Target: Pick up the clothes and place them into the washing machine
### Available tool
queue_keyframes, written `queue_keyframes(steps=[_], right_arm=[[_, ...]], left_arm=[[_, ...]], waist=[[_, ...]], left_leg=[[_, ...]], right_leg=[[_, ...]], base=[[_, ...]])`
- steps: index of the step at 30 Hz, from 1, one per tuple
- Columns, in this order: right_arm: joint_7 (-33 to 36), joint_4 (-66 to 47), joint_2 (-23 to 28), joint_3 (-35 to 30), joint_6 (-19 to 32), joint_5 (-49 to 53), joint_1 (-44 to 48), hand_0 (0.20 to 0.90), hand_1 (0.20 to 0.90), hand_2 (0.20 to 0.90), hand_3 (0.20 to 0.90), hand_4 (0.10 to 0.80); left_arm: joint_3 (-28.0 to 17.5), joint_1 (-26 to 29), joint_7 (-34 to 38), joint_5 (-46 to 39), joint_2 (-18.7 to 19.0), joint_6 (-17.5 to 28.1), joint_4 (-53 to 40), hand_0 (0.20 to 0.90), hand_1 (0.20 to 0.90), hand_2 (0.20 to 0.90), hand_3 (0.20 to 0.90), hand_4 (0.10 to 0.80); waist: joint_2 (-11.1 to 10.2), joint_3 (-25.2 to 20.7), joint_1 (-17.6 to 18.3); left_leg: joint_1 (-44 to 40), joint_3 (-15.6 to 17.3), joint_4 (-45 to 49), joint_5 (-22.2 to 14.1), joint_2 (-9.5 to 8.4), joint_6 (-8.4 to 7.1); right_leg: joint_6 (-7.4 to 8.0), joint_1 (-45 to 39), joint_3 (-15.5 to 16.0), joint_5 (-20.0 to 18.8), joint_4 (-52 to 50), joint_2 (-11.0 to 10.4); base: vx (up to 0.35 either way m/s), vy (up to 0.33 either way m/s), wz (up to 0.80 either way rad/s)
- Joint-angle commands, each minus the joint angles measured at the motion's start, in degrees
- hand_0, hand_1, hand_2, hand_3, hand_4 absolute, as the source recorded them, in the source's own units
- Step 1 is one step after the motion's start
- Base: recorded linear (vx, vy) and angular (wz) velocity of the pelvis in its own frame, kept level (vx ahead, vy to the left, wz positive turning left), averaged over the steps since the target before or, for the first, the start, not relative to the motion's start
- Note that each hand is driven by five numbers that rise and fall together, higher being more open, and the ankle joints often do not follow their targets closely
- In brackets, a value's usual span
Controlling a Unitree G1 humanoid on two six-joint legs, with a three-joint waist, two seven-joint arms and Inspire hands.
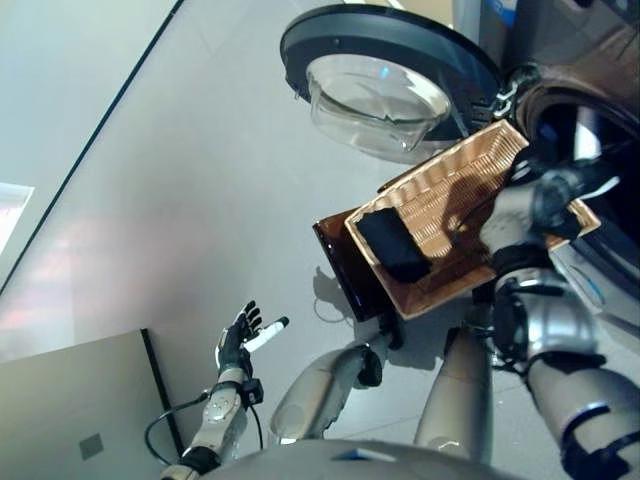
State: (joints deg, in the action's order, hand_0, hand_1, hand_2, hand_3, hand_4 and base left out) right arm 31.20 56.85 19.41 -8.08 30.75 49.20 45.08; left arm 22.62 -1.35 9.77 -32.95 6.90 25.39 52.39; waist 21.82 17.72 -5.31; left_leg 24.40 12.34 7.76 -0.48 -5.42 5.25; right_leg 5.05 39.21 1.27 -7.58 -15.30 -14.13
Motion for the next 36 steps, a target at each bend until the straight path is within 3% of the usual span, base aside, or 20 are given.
queue_keyframes(steps=[1,7,10,18,29,36], right_arm=[[-2.2,1.6,0.5,11.6,-6.3,-15.1,-2.4,0.9,0.9,0.9,0.9,0.8],[-2.5,8.1,0.0,19.6,-12.4,-25.4,-2.6,0.9,0.9,0.9,0.9,0.8],[-2.9,11.8,-0.6,22.2,-14.1,-27.5,-0.8,0.9,0.9,0.9,0.9,0.8],[-3.8,18.9,-2.7,25.3,-16.3,-29.1,2.4,0.9,0.9,0.9,0.9,0.8],[-2.3,23.3,-5.6,23.3,-17.0,-27.5,3.1,0.9,0.9,0.9,0.9,0.8],[-3.0,24.8,-5.7,22.2,-17.1,-26.3,2.1,0.9,0.9,0.9,0.9,0.8]], left_arm=[[-4.7,-0.4,0.9,-0.3,2.3,2.1,4.2,0.9,0.9,0.9,0.9,0.8],[-6.0,-1.8,0.9,1.2,3.4,2.3,0.1,0.9,0.9,0.9,0.9,0.8],[-7.5,-1.9,1.2,2.2,4.8,2.2,-4.0,0.9,0.9,0.9,0.9,0.8],[-10.1,-2.8,1.8,4.7,6.8,1.5,-10.5,0.9,0.9,0.9,0.9,0.8],[-13.0,-1.5,4.8,9.6,8.9,0.2,-11.5,0.9,0.9,0.9,0.9,0.8],[-14.2,-2.6,5.4,11.1,9.2,0.2,-14.5,0.9,0.9,0.9,0.9,0.8]], waist=[[-0.5,-3.2,-1.2],[-4.1,-1.7,-1.7],[-6.7,-0.9,-2.5],[-10.9,0.9,-5.1],[-14.3,2.0,-7.3],[-14.1,1.2,-7.8]], left_leg=[[6.2,-4.2,2.9,1.6,3.01,-6.39],[6.8,-5.5,3.8,2.0,3.6,-6.3],[7.6,-6.6,4.4,2.2,3.89,-6.26],[9.1,-8.6,6.2,2.1,4.14,-6.2],[9.4,-10.6,7.0,1.7,3.95,-6.32],[8.9,-10.1,7.2,0.9,3.48,-5.65]], right_leg=[[-2.08,-4.2,1.9,8.6,-3.5,3.4],[-2.39,-5.2,3.9,8.3,-3.4,3.5],[-2.61,-5.7,5.1,8.1,-3.4,3.5],[-2.76,-6.6,7.8,8.0,-3.4,3.2],[-2.92,-8.4,10.3,8.6,-3.2,2.7],[-2.79,-8.7,9.9,8.2,-2.7,2.5]], base=[[-0.029,-0.019,0.12],[-0.028,-0.043,0.1],[-0.035,-0.037,0.27],[-0.016,-0.017,0.21],[0.018,-0.014,0.19],[0.017,0.036,-0.03]])
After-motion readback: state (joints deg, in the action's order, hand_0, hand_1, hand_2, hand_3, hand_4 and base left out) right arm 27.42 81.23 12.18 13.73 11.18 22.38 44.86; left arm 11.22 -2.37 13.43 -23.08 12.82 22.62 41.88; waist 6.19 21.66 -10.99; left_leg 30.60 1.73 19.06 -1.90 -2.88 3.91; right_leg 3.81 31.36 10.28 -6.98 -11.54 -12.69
